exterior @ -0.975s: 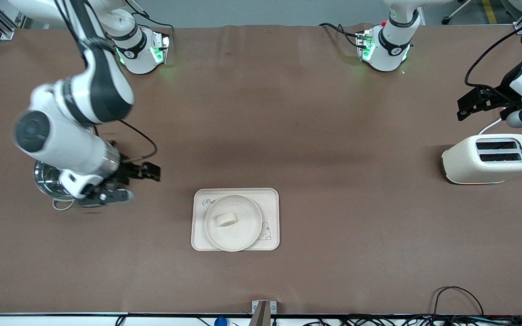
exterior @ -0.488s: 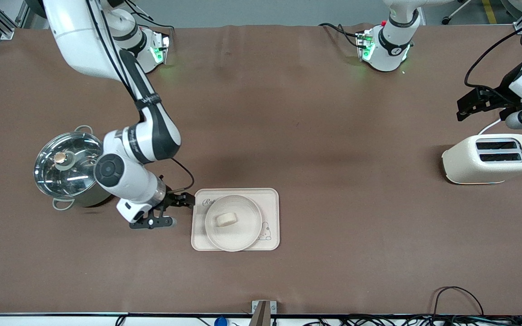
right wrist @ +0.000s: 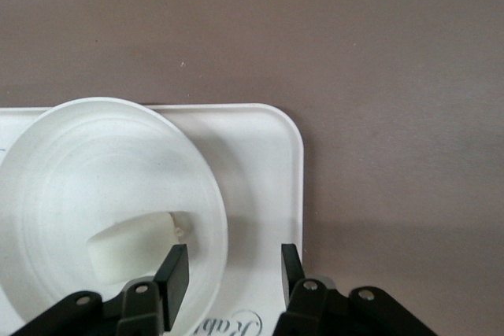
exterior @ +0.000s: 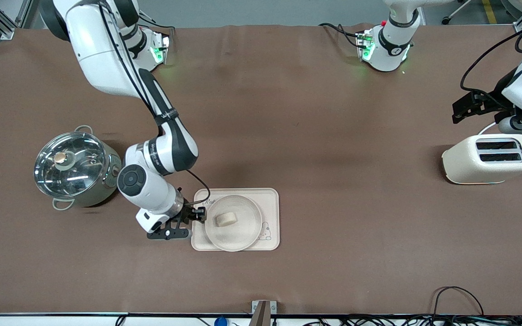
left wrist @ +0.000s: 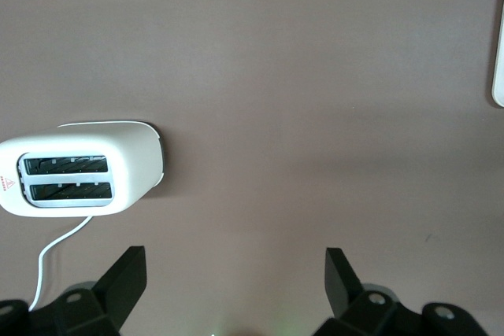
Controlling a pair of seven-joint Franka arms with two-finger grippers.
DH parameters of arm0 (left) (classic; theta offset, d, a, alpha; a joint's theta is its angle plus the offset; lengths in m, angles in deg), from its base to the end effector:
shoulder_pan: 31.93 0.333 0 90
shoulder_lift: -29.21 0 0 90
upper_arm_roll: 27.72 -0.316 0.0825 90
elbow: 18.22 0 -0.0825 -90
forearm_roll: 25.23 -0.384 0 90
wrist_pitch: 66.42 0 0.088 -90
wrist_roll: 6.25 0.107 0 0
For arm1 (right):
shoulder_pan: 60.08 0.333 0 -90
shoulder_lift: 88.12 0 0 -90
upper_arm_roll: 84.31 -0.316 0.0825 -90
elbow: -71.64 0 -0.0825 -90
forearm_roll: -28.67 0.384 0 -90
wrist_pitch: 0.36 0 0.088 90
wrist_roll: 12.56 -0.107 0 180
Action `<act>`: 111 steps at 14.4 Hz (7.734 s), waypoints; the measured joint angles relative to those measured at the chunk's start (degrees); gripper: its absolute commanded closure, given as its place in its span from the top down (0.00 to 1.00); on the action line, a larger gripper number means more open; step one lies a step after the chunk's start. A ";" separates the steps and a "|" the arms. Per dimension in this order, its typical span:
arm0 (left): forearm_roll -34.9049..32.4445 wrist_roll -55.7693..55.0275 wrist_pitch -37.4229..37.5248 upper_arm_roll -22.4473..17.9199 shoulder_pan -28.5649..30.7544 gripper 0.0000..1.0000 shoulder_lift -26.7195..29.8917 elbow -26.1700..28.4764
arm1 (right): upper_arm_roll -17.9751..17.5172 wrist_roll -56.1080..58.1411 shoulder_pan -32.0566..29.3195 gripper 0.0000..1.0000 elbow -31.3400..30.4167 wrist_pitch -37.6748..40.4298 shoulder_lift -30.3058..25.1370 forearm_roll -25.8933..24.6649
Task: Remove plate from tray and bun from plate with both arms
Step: 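Close the right gripper on the bowl rim, then lift the bowl off the white tray with the right gripper and carry it away, then lower the bowl onto the table while the left gripper reaches toward it, then open the right gripper off the bowl while the left gripper reaches the bun, then grasp the bun with the left gripper while the right gripper withdraws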
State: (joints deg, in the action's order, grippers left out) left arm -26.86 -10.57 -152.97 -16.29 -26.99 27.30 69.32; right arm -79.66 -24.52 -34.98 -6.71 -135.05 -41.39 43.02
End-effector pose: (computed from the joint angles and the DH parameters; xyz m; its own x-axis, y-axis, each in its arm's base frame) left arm 0.5555 -0.0580 0.6213 0.9982 -0.0363 -0.0481 -0.0375 -0.9990 -0.0255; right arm 0.6995 0.2796 0.2471 0.9919 0.0061 0.1270 0.0286 -0.9840 -0.1756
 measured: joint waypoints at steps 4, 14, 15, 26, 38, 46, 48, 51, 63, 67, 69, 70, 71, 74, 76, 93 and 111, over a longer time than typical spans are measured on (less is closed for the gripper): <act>0.06 0.00 -1.29 0.00 0.00 1.00 -2.01 -0.02 | -1.26 -1.73 0.87 0.43 1.65 -4.07 3.48 0.01; 0.50 0.00 -2.19 -0.05 0.24 1.00 -4.24 -0.11 | -1.00 -2.18 0.58 0.42 2.04 -6.83 4.81 0.03; 0.50 0.00 -2.19 -0.05 0.24 1.00 -4.24 -0.11 | -1.00 -2.19 0.58 0.39 2.02 -7.38 5.09 0.04; 0.50 0.00 -2.19 -0.05 0.24 1.00 -4.53 -0.11 | -1.07 -2.25 0.63 0.06 1.97 -10.33 6.44 0.11; 0.50 0.00 -2.19 -0.07 0.26 1.00 -4.53 -0.11 | -7.37 -2.69 -4.89 0.00 2.56 -7.36 5.64 2.67; 1.98 -0.55 -2.23 0.00 0.14 1.00 -4.69 -0.09 | -12.04 -2.68 -10.00 0.00 -1.22 8.45 -5.06 2.70; 5.02 -0.64 -2.68 -0.02 0.17 1.00 -5.38 0.04 | -12.21 -2.68 -10.00 0.00 -7.29 7.17 -8.66 2.70; 10.51 -0.69 -3.34 -0.08 0.28 1.00 -7.49 0.26 | -13.09 -2.58 -9.89 0.00 -19.08 -0.46 -14.08 2.70; 17.43 -0.72 -15.46 2.18 -0.27 1.00 -10.67 11.71 | -25.52 -2.58 -11.67 0.00 -51.58 -27.86 -23.66 2.80; 17.44 -1.61 -23.78 6.18 -0.43 1.00 -10.67 16.83 | -28.55 -2.55 -12.26 0.00 -62.11 -35.76 -28.96 2.80; 17.44 -3.22 -25.83 7.28 -0.69 1.00 -10.67 18.20 | -29.46 -2.55 -12.26 0.00 -65.95 -38.75 -30.19 2.80; 17.44 -4.11 -26.11 7.38 -1.08 1.00 -10.67 18.43 | -29.77 -2.55 -12.27 0.00 -67.79 -40.83 -30.39 2.80; 17.44 -5.10 -26.26 7.39 -1.53 1.00 -10.68 18.54 | -29.95 -2.55 -12.27 0.00 -69.29 -42.49 -30.47 2.80; 17.44 -7.08 -27.61 7.41 -2.72 1.00 -11.13 18.93 | -30.26 -2.55 -12.30 0.00 -71.05 -43.89 -31.04 2.80; 17.44 -9.89 -29.30 7.45 -4.57 1.00 -12.03 19.10 | -31.14 -2.51 -12.38 0.00 -72.06 -43.96 -31.97 2.80; 17.45 -53.89 -46.41 7.71 -32.33 0.86 -22.52 17.68 | -34.79 -7.78 -15.14 1.00 -62.59 -32.41 -34.72 3.75; 9.94 -75.77 -46.64 4.12 -50.67 0.64 -39.18 1.79 | -34.46 4.80 -50.93 1.00 -15.07 25.77 -36.13 -11.96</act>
State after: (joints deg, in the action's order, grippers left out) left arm -16.92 -86.34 -199.61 -12.17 -77.66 -11.88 71.11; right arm -114.13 -19.72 -85.92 -21.79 -109.29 -77.52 31.05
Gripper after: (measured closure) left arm 0.357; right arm 0.000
